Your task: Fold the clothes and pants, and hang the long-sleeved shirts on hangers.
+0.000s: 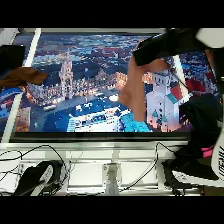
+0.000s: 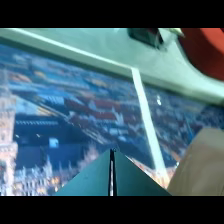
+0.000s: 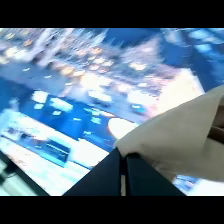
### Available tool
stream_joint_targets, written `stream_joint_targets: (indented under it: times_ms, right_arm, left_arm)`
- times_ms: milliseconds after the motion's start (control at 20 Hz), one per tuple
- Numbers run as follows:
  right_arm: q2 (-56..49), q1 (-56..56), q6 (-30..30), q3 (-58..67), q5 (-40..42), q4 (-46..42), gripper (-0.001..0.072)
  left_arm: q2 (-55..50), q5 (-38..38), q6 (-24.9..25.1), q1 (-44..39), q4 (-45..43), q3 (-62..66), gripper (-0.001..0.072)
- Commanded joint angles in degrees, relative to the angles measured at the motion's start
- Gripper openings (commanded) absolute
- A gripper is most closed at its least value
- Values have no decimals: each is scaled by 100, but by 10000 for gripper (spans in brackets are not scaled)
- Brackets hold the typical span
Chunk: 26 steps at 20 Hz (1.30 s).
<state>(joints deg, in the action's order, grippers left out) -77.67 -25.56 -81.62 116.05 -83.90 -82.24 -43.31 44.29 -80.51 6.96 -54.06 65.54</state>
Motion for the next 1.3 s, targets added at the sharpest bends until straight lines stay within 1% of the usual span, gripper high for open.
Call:
stream_joint_targets:
  times_ms: [0,50,200,250,300,400,450,500,550,600,650,700,800,950,1000,1050,1100,1250]
  right_arm:
    - [295,-68,9,-20,-190,-13,7]
    - [282,-68,7,-57,-92,-9,7]
    - [197,-68,-214,-101,273,155,7]
    - [166,-68,-264,-103,400,299,7]
    - [131,-68,-275,-101,568,496,7]
    - [66,-107,-275,-131,1008,774,7]
    - [15,-184,-275,-136,1228,763,7]
    - [-57,-275,-275,-136,1464,763,7]
    - [-142,-372,-273,-136,1665,761,7]
    - [-254,-483,-273,-136,1864,758,7]
    - [-380,-586,-273,-136,2061,719,7]
    - [-514,-667,-273,-136,2232,662,7]
    - [-789,-732,-273,-136,2544,501,7]
    - [-1180,-634,-273,-136,2785,199,9]
    - [-1292,-570,-273,-136,2798,199,99]
    - [-1397,-490,-273,-136,2793,179,362]
    - [-1475,-404,-275,-136,2758,136,495]
    - [-1545,-129,-275,-136,2472,79,492]
  left_arm:
    - [-90,1298,42,-162,-31,-83,12]
    - [-133,1412,39,-234,-31,-190,12]
    - [-278,1314,39,-330,4,-424,12]
    - [-365,1362,42,-332,37,-431,31]
    - [-468,1443,42,-356,85,-431,146]
    - [-680,1626,42,-549,131,-433,452]
    - [-789,1714,46,-702,190,-437,493]
    - [-901,1770,81,-935,201,-444,494]
    - [-1005,1816,219,-1193,210,-450,521]
    - [-1121,1843,367,-1517,208,-450,575]
    - [-1244,1836,542,-1843,205,-455,655]
    - [-1364,1821,664,-2120,205,-455,714]
    - [-1589,1722,752,-2496,157,-455,710]
    - [-1770,1427,748,-2514,116,-455,707]
    - [-1777,1318,750,-2472,37,-452,708]
    - [-1777,1226,748,-2413,-87,-455,708]
    - [-1777,1176,748,-2367,-219,-455,707]
    - [-1836,1231,723,-2297,-739,-455,707]
